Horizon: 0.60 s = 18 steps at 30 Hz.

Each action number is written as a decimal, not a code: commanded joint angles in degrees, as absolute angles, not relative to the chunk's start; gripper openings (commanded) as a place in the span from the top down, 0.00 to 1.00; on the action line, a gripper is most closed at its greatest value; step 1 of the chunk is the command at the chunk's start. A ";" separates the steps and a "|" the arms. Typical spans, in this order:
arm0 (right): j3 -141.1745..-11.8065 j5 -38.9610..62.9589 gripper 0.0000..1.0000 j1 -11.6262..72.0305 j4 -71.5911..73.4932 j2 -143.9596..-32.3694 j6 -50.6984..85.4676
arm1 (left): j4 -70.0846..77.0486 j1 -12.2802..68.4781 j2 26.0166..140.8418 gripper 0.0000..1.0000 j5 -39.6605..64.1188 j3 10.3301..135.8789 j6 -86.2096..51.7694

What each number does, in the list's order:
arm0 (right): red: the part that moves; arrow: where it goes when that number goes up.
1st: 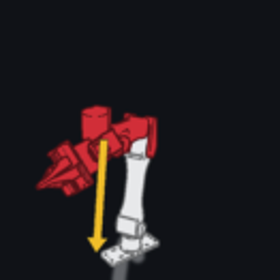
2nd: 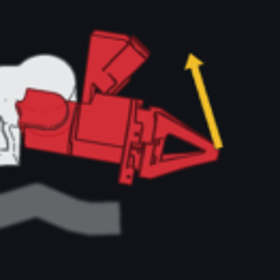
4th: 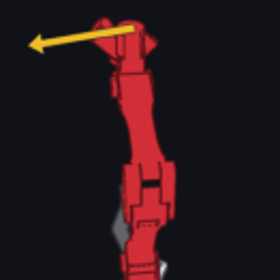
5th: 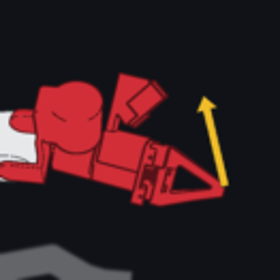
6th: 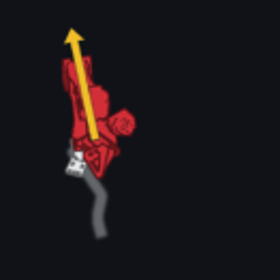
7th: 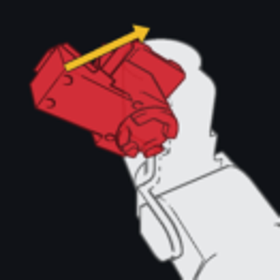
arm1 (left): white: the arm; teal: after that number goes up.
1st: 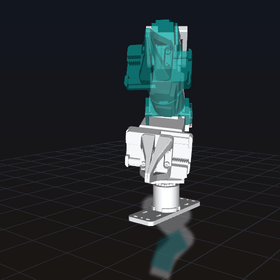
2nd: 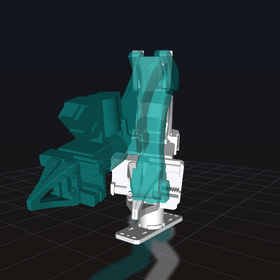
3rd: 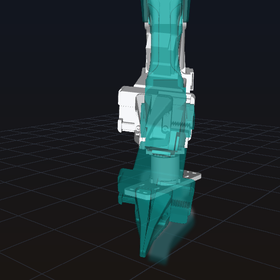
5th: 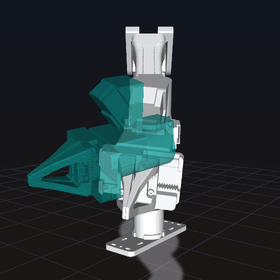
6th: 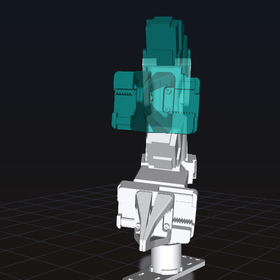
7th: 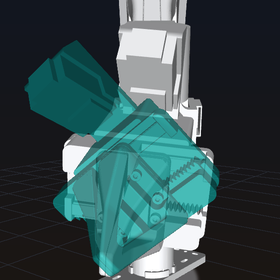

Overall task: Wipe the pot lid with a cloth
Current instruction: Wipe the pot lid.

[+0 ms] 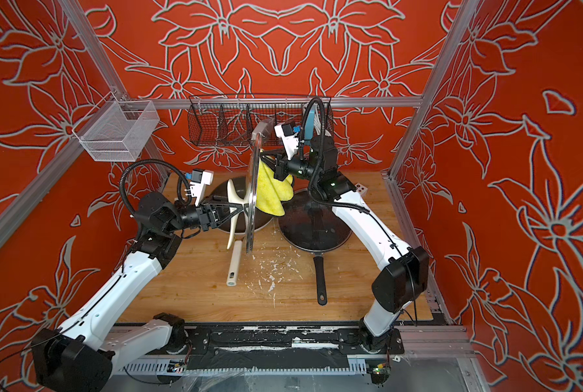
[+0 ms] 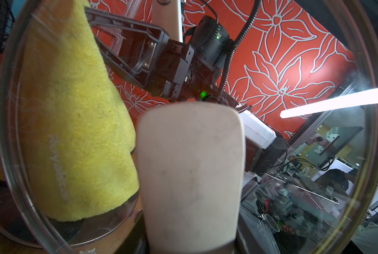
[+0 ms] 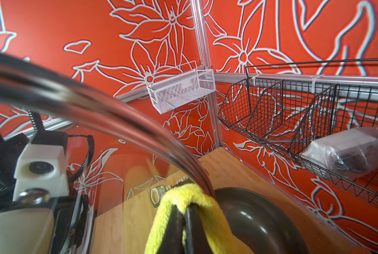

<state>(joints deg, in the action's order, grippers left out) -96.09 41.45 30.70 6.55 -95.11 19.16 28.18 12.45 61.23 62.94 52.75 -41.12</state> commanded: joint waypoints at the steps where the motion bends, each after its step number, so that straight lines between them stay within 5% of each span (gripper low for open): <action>1: -93.97 42.05 1.00 31.19 10.02 -96.90 21.28 | 42.53 14.26 57.34 1.00 66.94 58.31 -38.52; 18: -84.83 43.99 1.00 34.61 14.23 -94.82 22.94 | 47.06 14.19 59.15 1.00 60.09 56.43 -38.41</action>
